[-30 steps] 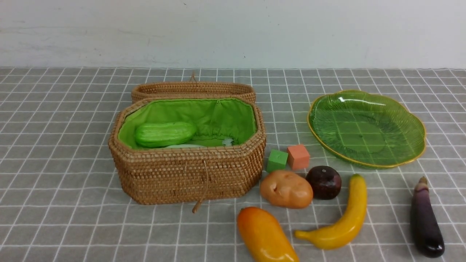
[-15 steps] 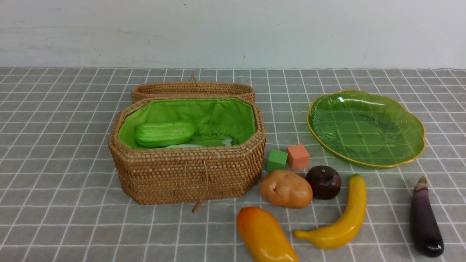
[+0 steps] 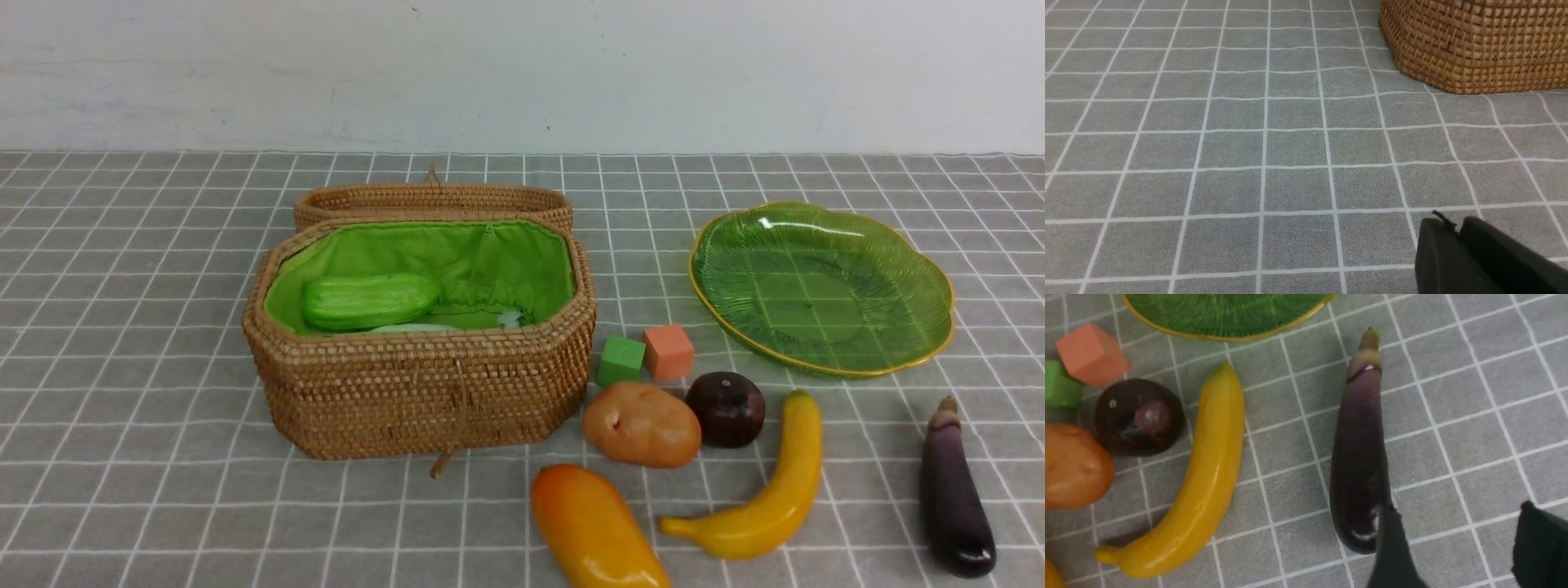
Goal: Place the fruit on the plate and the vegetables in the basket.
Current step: Grab an eggplant with your right arm and place it in the basket on the left.
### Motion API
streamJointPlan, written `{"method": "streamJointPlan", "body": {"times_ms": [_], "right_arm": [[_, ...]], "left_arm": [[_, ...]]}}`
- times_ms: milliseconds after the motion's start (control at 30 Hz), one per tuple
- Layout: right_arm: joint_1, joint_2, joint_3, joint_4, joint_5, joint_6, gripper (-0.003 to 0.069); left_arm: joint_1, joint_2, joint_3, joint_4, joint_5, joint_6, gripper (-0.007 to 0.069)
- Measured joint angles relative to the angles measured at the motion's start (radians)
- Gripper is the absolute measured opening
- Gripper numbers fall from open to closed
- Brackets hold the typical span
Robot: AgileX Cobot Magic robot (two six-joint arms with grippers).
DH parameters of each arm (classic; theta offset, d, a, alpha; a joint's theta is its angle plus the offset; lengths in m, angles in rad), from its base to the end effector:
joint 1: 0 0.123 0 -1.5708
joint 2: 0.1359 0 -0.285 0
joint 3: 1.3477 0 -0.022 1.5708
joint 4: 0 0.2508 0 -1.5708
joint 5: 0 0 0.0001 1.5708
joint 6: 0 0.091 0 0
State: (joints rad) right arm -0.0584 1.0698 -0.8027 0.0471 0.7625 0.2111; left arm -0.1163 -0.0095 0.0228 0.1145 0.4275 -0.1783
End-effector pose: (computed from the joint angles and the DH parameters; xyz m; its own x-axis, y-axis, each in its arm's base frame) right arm 0.2022 -0.0089 0.2924 -0.7736 0.2882 -0.5643 0.2340 0.9576 0.1683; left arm 0.0512 -0.0016 0.1680 -0.3460 -0.0340 -0.9376 0.0463 0.9975 -0.0532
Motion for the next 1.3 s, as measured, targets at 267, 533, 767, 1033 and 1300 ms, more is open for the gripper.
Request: {"method": "streamJointPlan", "body": {"times_ms": [267,533,767,1033,1300], "right_arm": [[0.0,0.327,-0.001,0.034,-0.165,-0.045,0.0674],[0.0,0.529,-0.008,0.046,-0.274,-0.061,0.046],[0.0,0.529,-0.039,0.048,-0.171,-0.078,0.0384],[0.0,0.374,-0.137,0.132,-0.051,-0.086,0.0384],[0.158,0.263,-0.326,0.511,-0.021,-0.45,0.0384]], "left_arm": [[0.0,0.0,0.0,0.001,0.0,-0.001,0.0078],[0.0,0.0,0.001,0.002,0.0,-0.001,0.0088],[0.0,0.0,0.001,0.003,0.0,-0.001,0.0094],[0.0,0.0,0.001,0.003,0.0,-0.001,0.0097],[0.0,0.0,0.001,0.004,0.0,-0.001,0.0104]]}}
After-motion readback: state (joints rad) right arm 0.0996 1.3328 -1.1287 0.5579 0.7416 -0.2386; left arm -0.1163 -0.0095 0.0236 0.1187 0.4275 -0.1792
